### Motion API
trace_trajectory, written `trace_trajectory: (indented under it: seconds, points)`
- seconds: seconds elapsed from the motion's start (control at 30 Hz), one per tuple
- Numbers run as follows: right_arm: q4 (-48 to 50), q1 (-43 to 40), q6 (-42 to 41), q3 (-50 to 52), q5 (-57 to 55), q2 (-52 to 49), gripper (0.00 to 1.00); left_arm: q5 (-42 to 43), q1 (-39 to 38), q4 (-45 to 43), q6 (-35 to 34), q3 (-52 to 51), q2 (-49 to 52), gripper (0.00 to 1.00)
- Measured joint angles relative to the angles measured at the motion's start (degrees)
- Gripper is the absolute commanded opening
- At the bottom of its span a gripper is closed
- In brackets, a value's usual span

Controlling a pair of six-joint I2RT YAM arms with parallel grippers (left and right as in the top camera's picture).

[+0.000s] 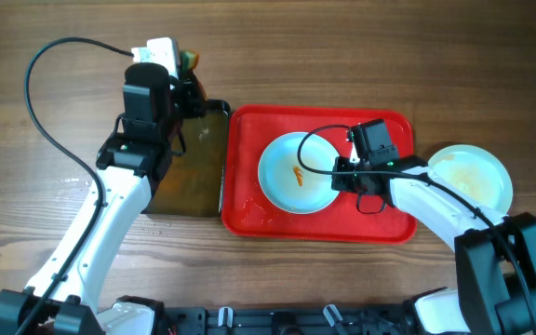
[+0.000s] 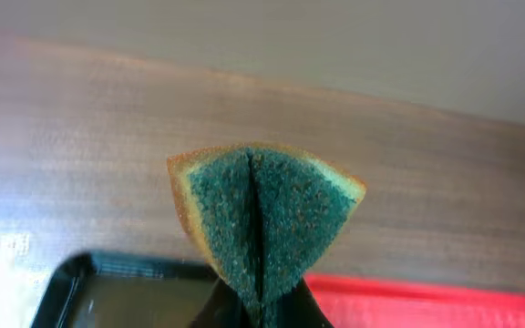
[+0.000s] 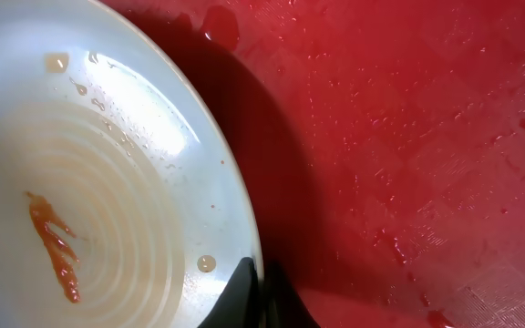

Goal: Clean dirty plates on tray and stack at the side
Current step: 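Lift the sponge out of the black tray with the left gripper, then scrub the held plate with the green sponge using the left gripper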

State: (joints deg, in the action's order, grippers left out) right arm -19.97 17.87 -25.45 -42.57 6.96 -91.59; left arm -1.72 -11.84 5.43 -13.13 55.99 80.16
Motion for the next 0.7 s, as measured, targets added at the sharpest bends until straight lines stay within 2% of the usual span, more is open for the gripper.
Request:
trace_trajectory:
  seconds: [0.17, 0.3, 0.43, 0.53, 0.7]
  points:
    - [0.0, 0.0, 0.0, 0.0, -0.1, 0.0, 0.04, 0.3, 0.0, 16.4, -0.3, 0.1, 0.1, 0.04]
    - [0.0, 0.0, 0.0, 0.0, -0.2, 0.0, 0.04, 6.6, 0.0, 24.4, -0.7, 0.1, 3.3, 0.04]
    - [0.0, 0.0, 0.0, 0.0, -0.2, 0.0, 0.04, 17.8, -0.5, 24.7, -2.3, 0.1, 6.8, 0.04]
    - [0.0, 0.0, 0.0, 0.0, -0.2, 0.0, 0.04, 23.5, -5.0, 22.6, -4.4, 0.1, 9.3, 0.04]
    - [0.0, 0.0, 0.1, 0.0, -0.2, 0.0, 0.04, 28.8, -13.2, 12.4, -11.1, 0.1, 14.4, 0.04]
